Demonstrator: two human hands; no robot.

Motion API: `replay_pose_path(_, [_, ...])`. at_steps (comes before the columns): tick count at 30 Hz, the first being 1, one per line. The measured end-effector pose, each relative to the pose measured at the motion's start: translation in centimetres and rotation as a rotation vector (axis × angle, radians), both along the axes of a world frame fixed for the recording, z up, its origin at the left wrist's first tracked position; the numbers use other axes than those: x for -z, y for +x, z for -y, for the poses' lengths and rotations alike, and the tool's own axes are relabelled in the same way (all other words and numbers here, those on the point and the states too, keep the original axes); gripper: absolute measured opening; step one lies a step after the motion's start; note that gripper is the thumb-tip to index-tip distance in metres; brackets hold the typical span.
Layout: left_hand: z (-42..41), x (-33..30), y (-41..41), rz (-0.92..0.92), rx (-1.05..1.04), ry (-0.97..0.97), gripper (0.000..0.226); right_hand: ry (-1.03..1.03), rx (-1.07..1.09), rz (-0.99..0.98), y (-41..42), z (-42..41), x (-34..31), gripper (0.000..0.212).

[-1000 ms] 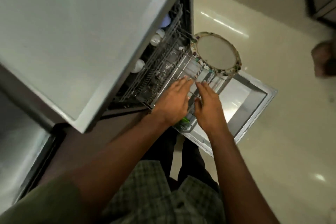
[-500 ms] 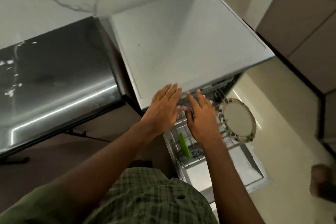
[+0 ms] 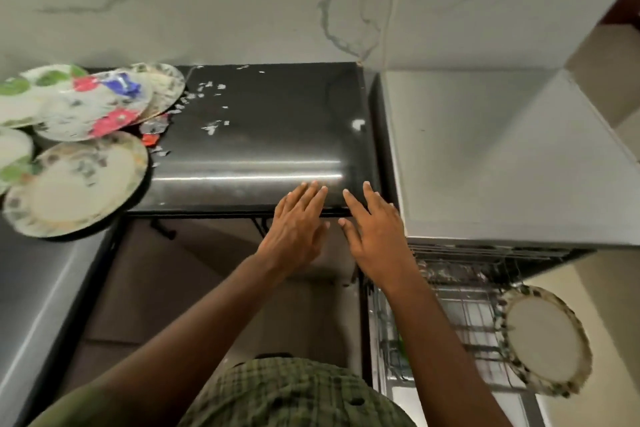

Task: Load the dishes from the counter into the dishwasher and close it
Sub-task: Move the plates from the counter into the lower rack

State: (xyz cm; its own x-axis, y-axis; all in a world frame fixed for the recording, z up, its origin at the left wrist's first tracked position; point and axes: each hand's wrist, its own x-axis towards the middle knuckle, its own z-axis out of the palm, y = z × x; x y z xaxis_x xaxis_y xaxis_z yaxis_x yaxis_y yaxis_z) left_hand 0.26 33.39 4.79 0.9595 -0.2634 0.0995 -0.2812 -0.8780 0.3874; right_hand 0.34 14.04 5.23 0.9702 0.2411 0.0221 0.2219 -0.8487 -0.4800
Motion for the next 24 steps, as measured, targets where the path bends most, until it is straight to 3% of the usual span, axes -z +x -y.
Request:
replay_pose_path(11, [-14.0, -0.7, -3.1, 0.038, -0.306, -0.078, 0.071, 0.026, -0.241, 0.05, 1.4, -14.8, -1.3, 0.055])
replay_pose_path(24, [-21.6, -0.7, -1.0, 0.012, -0.753, -0.165, 0.071, 0.065, -0.599, 0.04, 11.0, -25.7, -3.0, 0.055])
